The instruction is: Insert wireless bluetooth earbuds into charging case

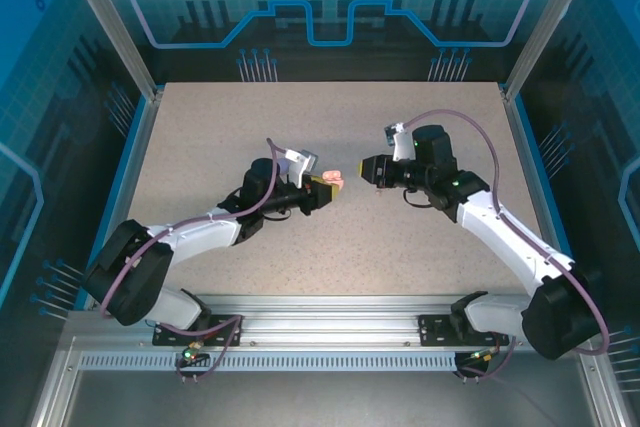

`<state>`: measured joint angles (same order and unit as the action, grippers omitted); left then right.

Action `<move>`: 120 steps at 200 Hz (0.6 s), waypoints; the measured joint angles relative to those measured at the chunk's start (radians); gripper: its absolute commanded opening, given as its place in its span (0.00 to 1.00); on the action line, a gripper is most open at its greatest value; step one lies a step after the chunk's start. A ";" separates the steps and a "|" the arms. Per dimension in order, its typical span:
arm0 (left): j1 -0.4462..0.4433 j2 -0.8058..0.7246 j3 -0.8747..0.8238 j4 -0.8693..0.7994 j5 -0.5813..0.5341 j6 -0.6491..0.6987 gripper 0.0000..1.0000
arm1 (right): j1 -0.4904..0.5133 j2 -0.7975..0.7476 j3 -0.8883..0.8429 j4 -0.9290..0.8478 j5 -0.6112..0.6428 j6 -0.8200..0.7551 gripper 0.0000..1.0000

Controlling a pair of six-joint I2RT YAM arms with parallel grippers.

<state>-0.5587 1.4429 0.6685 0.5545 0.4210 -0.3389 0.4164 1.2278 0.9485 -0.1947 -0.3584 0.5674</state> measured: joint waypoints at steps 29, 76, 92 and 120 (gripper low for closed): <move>-0.002 0.000 0.000 0.045 0.036 0.000 0.06 | 0.021 -0.037 0.000 0.047 -0.016 0.002 0.21; -0.004 0.000 0.000 0.094 0.082 0.002 0.06 | 0.055 -0.071 0.014 0.089 -0.026 -0.015 0.21; -0.004 0.000 0.000 0.110 0.094 0.005 0.06 | 0.064 -0.072 0.015 0.101 -0.031 -0.024 0.21; -0.007 -0.011 0.000 0.134 0.112 0.008 0.06 | 0.086 -0.076 0.015 0.119 -0.037 -0.043 0.21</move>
<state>-0.5655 1.4319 0.6682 0.6884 0.5331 -0.3305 0.5026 1.1519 0.9634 -0.0757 -0.3950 0.5243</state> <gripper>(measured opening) 0.223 0.210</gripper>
